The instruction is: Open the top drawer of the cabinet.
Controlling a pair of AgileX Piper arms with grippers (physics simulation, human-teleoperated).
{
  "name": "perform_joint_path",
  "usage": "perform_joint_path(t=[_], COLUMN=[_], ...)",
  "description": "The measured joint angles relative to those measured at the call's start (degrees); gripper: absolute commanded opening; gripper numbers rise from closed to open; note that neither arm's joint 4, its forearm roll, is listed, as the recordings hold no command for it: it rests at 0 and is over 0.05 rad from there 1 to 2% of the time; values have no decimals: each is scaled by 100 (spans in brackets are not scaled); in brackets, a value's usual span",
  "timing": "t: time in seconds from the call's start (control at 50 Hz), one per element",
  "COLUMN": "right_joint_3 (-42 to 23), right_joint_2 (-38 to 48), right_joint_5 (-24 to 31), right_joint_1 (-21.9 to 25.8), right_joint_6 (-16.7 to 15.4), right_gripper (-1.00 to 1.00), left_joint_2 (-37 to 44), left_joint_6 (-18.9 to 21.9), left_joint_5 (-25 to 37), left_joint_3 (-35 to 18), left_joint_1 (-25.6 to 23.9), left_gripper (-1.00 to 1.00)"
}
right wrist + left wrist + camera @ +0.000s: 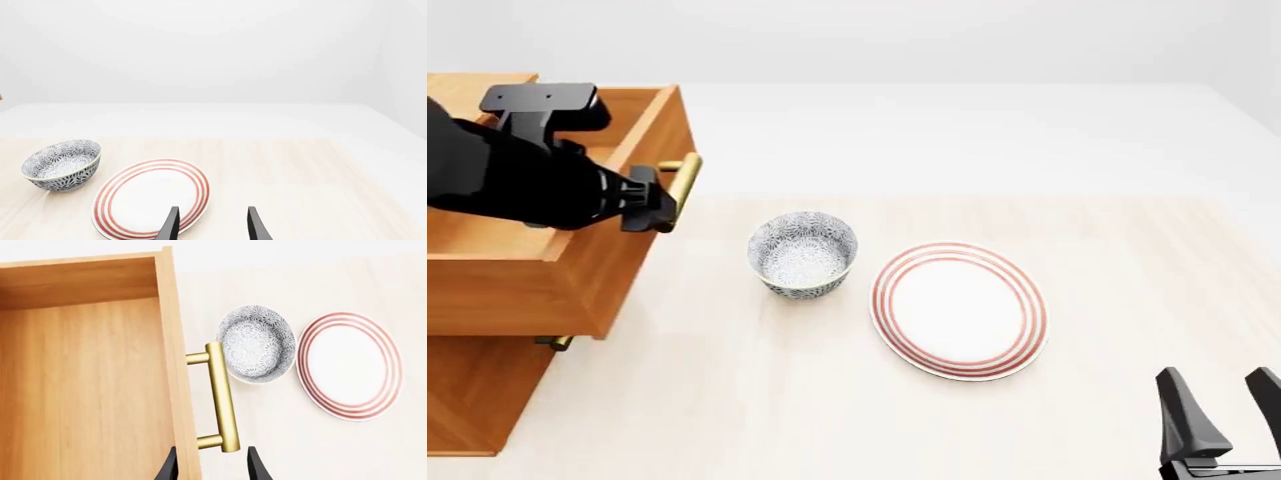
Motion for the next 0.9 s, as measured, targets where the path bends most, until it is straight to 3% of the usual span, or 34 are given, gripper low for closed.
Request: perform_joint_path(t=[0.44, 0.9], right_joint_3=[0, 0], right_joint_2=[0, 0], right_joint_5=[0, 0], right_joint_1=[0, 0], right_joint_6=[0, 0], right_gripper=[100, 100], left_joint_2=[181, 230], left_joint_6=[54, -119], left_joint_5=[-38, 54], left_joint_3=[-129, -199], left_joint_1=[-489, -600], left_gripper=[100, 100])
